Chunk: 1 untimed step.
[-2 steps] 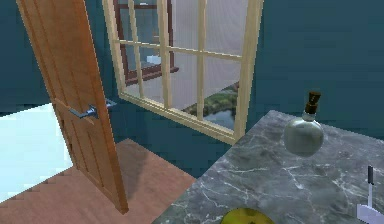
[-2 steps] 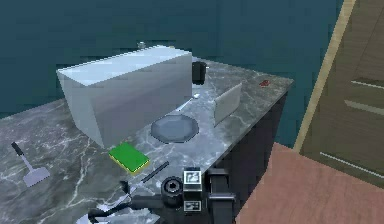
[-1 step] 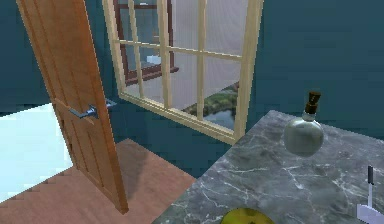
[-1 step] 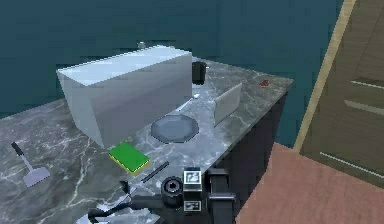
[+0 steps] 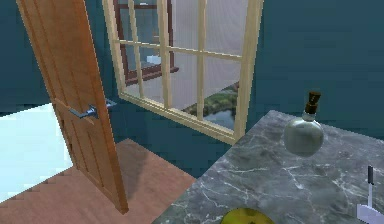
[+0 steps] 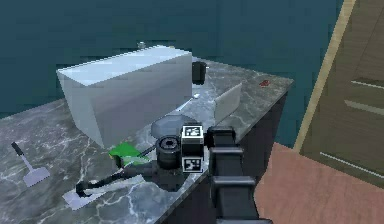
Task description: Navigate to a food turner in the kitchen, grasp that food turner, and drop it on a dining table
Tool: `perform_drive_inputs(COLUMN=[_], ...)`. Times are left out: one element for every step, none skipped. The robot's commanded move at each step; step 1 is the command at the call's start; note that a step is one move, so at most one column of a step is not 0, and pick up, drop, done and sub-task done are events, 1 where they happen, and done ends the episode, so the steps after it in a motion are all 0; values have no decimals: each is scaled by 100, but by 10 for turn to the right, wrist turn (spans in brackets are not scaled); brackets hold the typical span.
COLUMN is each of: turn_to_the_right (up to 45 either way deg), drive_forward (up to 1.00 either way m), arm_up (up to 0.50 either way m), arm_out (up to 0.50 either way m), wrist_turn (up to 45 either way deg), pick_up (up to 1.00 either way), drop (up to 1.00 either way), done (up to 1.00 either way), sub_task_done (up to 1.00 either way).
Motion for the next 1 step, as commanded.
perform_drive_inputs(turn_to_the_right=[0], drive_forward=[0], arm_up=[6], arm_out=[0], wrist_turn=[0], pick_up=[0], drop=[0], done=[0], sub_task_done=[0])
